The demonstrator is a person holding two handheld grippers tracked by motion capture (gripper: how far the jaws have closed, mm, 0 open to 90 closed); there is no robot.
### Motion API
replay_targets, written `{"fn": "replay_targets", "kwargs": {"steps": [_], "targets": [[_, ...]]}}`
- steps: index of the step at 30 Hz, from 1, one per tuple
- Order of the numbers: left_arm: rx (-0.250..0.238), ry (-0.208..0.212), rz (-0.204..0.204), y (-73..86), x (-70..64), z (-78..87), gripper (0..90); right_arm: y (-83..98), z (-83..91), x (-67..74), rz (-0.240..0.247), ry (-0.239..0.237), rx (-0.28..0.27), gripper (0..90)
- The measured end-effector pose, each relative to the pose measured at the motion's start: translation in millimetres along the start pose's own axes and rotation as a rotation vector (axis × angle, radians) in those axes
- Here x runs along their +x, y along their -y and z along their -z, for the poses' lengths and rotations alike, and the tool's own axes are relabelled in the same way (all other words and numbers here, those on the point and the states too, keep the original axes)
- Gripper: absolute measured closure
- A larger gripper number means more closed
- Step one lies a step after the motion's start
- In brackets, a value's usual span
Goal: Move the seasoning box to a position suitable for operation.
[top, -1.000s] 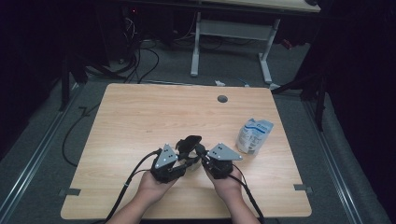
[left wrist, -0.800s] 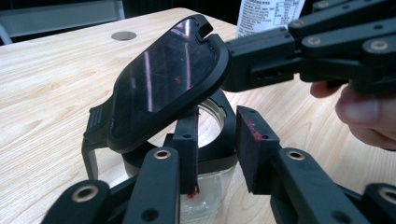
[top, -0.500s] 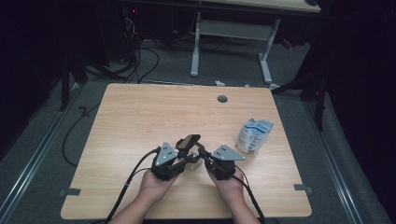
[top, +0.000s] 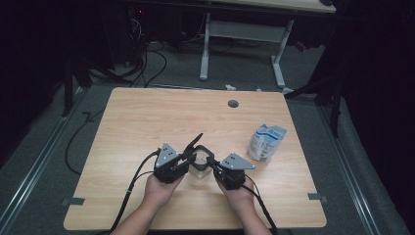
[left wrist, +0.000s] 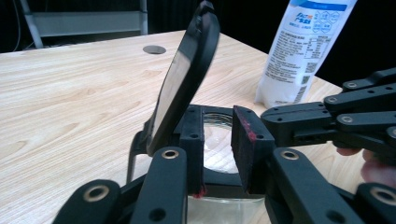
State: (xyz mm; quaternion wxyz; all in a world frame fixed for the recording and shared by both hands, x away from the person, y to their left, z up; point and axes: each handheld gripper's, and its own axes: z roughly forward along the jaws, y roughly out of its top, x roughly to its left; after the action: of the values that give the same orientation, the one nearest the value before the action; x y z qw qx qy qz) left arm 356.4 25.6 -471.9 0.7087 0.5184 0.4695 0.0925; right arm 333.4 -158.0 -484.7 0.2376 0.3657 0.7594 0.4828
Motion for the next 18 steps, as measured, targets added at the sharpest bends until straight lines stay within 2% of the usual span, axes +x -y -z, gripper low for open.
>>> {"fn": "replay_targets", "kwargs": {"steps": [11,18], "targets": [[-0.025,-0.046,0.010,-5.0,7.0,-3.4,77.1,0.5,-0.2,-0.5,0.007,-0.004,-0.006,90.0],[-0.029,-0.069,0.002,-5.2,10.6,-5.3,79.1,0.6,-0.2,-0.7,0.007,-0.007,-0.005,90.0]]}}
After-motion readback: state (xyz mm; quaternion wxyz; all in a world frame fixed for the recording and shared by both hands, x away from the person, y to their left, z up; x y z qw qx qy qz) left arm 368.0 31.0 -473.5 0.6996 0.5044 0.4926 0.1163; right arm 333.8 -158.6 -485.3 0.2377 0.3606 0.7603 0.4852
